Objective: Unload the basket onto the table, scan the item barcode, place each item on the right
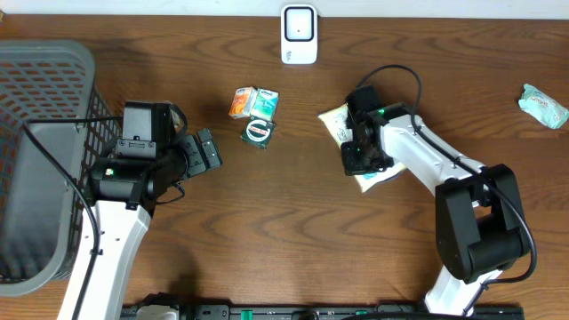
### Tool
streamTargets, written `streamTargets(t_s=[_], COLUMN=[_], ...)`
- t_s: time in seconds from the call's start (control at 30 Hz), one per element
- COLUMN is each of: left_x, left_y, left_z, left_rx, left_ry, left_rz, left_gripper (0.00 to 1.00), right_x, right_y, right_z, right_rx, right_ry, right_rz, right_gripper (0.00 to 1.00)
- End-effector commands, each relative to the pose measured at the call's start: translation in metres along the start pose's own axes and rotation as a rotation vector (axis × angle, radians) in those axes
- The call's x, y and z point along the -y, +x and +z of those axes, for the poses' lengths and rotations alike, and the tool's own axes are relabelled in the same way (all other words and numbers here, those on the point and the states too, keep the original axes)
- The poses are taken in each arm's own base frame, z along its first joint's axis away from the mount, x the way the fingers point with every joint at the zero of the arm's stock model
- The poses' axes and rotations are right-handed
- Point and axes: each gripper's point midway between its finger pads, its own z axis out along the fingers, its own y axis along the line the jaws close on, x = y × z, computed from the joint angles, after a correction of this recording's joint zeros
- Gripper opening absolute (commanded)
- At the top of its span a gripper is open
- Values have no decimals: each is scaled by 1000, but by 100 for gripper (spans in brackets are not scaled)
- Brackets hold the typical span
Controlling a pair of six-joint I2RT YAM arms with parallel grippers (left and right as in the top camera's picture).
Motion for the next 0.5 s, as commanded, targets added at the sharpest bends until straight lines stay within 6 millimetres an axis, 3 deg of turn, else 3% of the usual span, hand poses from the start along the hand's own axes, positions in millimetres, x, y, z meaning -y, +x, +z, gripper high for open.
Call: streamTargets(t_s=[0.0,0.13,0.2,0.37,0.47], left_x=[-2,-3,-2,-2,-2], left_y=[-4,-4,-4,-4,-4], left_z=[-2,-2,-2,-2,-2], left_rx=[11,11,11,11,11], left_ry=[-12,-13,-12,-12,-12], left_rz=[-2,-2,-2,-2,-2], left_gripper=[98,98,98,98,98], right_x=[42,71,80,83,68], right_y=[-10,-23,-38,-54,-53], right_z=[-8,-30,-51,-73,-72], right_rx=[48,68,93,121,96], right_ry=[187,262,236,157,43], right_rz=[82,143,186,228,187], right_gripper=[1,2,4,9,9])
